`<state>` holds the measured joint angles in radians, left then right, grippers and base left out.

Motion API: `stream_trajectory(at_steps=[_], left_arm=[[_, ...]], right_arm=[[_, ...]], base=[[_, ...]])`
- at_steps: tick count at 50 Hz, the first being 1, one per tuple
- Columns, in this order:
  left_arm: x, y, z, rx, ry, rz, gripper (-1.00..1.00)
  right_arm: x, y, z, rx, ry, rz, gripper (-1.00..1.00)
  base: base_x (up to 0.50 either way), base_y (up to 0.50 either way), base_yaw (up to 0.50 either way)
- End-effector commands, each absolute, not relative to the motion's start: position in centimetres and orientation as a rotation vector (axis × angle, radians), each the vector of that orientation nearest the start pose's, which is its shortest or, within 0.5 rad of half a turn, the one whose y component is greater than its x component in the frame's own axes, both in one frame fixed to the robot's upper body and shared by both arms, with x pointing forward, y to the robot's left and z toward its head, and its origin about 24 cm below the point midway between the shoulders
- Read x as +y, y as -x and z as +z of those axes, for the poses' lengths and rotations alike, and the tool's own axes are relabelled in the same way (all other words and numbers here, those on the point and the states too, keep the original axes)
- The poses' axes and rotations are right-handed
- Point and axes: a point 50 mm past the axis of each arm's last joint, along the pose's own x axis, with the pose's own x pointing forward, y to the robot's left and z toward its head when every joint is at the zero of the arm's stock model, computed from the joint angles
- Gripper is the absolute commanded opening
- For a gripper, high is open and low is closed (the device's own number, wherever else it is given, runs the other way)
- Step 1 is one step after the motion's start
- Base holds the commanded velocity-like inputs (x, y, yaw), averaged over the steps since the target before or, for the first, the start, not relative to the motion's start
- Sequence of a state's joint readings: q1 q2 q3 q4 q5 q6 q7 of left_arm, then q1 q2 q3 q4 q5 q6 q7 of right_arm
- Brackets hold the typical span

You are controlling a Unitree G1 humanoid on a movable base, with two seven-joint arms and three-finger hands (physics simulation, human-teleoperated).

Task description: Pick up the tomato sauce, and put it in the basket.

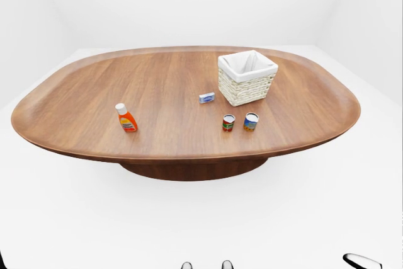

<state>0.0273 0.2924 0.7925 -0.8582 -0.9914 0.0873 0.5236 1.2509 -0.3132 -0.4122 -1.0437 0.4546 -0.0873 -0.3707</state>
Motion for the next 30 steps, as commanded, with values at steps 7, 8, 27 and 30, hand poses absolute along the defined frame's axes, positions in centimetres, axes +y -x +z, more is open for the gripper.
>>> stream_trajectory(at_steps=[7,8,27,30], left_arm=[[29.23,-12.99,24.16,-0.890,0.536,0.575,1.00],[29.24,-12.95,24.19,-0.892,0.537,0.574,1.00],[29.13,-12.90,24.21,-0.894,0.538,0.570,1.00],[29.12,-12.96,24.14,-0.891,0.538,0.572,1.00]], right_arm=[[-24.63,-4.13,16.09,0.014,0.241,-0.549,1.00],[-24.62,-4.06,16.06,0.020,0.243,-0.549,1.00],[-24.48,-4.28,16.04,0.004,0.234,-0.532,1.00],[-24.44,-4.41,16.06,-0.005,0.231,-0.527,1.00]], base=[[0.00,-0.15,0.00],[0.00,-0.15,0.00],[0.00,-0.17,0.00],[0.00,-0.24,0.00]])
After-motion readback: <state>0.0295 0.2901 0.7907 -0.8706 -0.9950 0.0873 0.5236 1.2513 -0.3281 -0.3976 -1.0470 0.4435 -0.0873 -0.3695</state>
